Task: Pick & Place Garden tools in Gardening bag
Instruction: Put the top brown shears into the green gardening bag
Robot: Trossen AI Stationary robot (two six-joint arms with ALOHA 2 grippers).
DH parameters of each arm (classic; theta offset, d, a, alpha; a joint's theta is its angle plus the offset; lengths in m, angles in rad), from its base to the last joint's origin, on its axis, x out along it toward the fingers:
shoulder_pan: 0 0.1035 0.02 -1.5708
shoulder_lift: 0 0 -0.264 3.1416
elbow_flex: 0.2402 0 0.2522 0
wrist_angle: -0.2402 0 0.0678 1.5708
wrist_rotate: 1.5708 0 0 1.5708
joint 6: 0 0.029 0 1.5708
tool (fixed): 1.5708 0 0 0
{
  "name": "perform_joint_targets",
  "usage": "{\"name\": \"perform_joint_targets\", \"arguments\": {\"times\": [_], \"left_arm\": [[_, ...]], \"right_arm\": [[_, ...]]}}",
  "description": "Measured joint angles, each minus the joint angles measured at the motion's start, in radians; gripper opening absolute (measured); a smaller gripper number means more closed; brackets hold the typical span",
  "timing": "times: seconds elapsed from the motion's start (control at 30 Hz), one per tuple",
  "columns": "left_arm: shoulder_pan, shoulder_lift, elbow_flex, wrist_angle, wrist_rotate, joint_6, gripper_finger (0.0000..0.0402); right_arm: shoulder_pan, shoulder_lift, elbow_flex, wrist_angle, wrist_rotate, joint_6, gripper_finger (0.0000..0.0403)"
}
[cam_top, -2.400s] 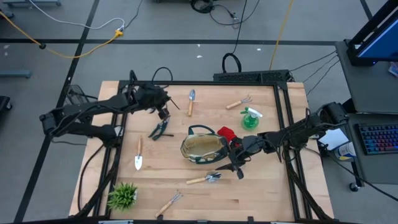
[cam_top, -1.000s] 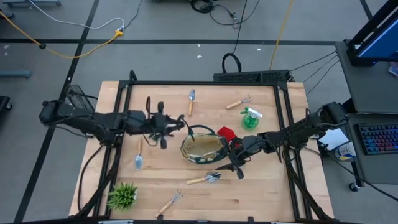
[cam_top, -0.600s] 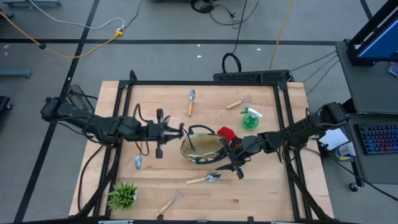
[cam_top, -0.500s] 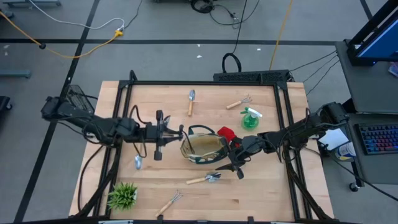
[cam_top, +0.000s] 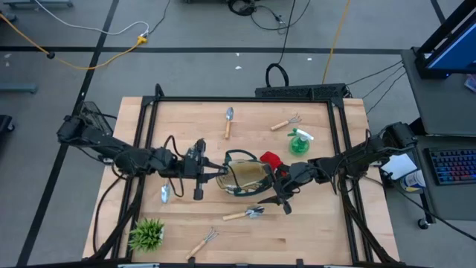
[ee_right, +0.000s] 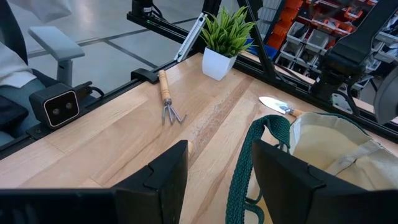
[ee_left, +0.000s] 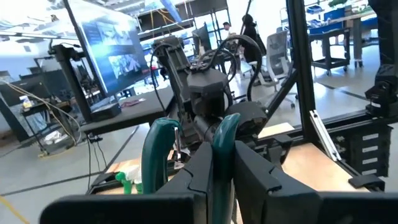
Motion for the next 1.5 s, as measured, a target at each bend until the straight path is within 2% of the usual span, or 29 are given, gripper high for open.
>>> {"name": "perform_joint_targets", "arguments": {"times": [0.2, 0.6, 1.07, 1.5], "left_arm": [[-0.001, 0.039, 0.000, 0.055, 0.055, -0.031, 0.0040], [0.000, 0.116, 0.000, 0.027, 0.054, -0.119, 0.0041], [0.013, 0.163, 0.000, -0.130, -0.083, -0.229, 0.0043], [0.038, 0.163, 0.000, -0.049, -0.111, -0.210, 0.0045]], "right_arm": [[0.000, 0.000, 0.000, 0.000, 0.000, 0.000, 0.0171], [0.000, 0.000, 0.000, -0.001, 0.000, 0.000, 0.0171], [0.000, 0.000, 0.000, -0.001, 0.000, 0.000, 0.0171], [0.000, 0.000, 0.000, -0.007, 0.000, 0.000, 0.0171]]}}
